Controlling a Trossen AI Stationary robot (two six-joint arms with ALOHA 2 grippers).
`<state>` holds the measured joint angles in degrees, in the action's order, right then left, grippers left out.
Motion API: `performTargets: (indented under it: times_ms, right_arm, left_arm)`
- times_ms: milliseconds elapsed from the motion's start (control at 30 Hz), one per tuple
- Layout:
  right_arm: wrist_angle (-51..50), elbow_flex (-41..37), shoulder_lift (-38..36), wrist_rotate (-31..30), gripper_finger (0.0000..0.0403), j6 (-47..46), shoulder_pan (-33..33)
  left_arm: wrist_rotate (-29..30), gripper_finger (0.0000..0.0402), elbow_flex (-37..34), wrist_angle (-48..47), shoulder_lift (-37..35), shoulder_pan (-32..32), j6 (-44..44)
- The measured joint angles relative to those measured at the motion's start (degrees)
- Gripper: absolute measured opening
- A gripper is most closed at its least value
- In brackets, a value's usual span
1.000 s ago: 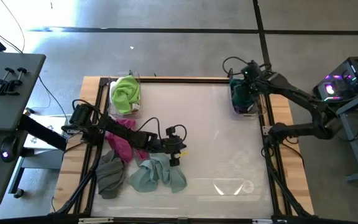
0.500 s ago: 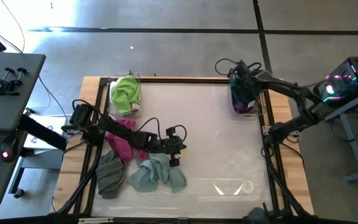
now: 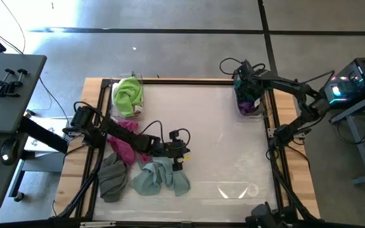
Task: Sort towels by color in basket
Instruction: Put the dark green towel into the right transparent bin, then put the light blue towel into the left transparent bin
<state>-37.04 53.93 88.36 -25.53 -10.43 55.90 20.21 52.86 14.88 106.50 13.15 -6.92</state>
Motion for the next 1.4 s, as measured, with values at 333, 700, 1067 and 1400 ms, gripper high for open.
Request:
performTargets:
  times_ms: [333, 700, 1067, 1400]
  right_arm:
    - [-5.1, 0.0, -13.8, 1.85, 0.015, -4.59, -2.76]
    - [-6.49, -0.02, -19.37, 1.77, 0.012, 1.23, -9.7]
    - [-20.47, -0.25, -19.68, -16.09, 0.0098, -9.6, -28.12]
    - [20.54, -13.4, -20.41, -8.17, 0.0097, -1.03, -50.53]
  left_arm:
    - [0.02, 0.0001, 0.0, 0.04, 0.0, 0.0, -0.28]
    - [2.22, 0.0001, -0.02, -4.16, -1.47, -0.01, -2.49]
    - [17.13, 0.0001, -4.23, -19.32, -16.59, 2.32, -7.8]
    - [6.09, 0.0001, -29.38, 21.57, -23.37, -1.97, -7.21]
